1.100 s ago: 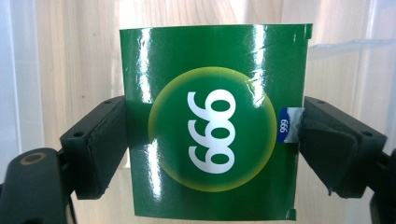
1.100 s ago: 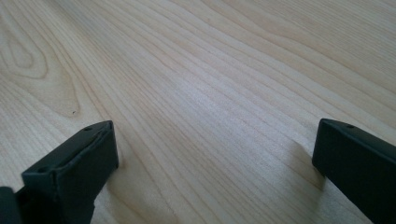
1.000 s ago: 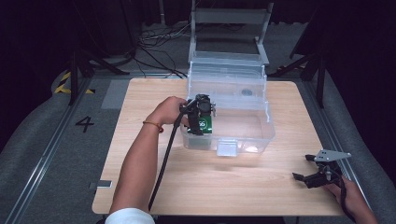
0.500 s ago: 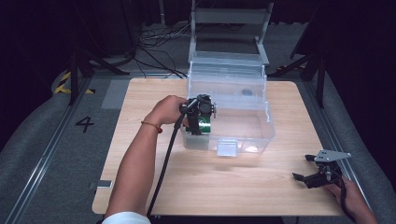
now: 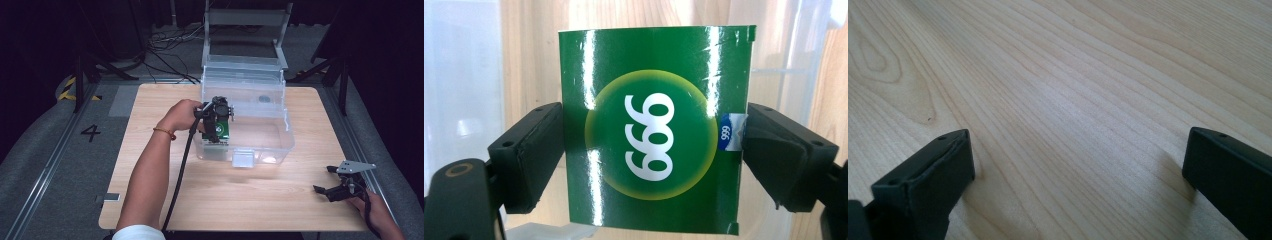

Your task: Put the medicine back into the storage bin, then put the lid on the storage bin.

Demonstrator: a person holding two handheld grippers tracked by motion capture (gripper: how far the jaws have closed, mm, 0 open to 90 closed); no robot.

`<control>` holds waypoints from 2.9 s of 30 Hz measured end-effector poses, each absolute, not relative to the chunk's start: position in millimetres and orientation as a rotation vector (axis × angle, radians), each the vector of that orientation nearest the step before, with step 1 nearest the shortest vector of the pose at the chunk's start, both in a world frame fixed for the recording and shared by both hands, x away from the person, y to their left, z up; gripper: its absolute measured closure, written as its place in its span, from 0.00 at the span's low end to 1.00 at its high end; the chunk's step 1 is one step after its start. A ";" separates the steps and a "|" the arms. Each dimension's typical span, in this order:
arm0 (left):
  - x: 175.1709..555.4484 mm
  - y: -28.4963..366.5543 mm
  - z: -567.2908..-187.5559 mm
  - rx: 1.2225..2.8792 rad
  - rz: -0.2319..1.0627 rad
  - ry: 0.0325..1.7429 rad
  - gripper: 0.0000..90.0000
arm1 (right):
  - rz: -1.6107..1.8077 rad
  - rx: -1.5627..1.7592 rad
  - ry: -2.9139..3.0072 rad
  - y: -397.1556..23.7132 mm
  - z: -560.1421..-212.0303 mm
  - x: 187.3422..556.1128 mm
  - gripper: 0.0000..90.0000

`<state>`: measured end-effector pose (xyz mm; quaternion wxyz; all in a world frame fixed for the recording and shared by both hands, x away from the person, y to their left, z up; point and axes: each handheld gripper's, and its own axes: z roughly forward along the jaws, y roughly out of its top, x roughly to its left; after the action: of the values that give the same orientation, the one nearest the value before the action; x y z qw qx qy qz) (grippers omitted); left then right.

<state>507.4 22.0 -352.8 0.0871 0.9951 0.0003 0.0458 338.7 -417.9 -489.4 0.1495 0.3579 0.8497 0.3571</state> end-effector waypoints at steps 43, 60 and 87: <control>457.8 83.0 -334.9 2.532 0.189 0.172 0.18 | 0.936 1.159 2.378 -421.2 -484.9 339.6 0.05; 416.9 89.8 -382.4 2.512 0.156 0.204 0.31 | 1.243 0.960 2.273 -393.0 -394.7 389.4 0.20; 433.0 72.0 -398.6 2.586 0.241 0.246 0.86 | 1.154 0.620 2.368 -286.6 -291.8 516.4 0.44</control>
<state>433.0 72.0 -398.6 0.2634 0.9562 0.0910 0.0892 516.4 -286.6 -291.8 0.2159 0.2238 0.8544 0.4162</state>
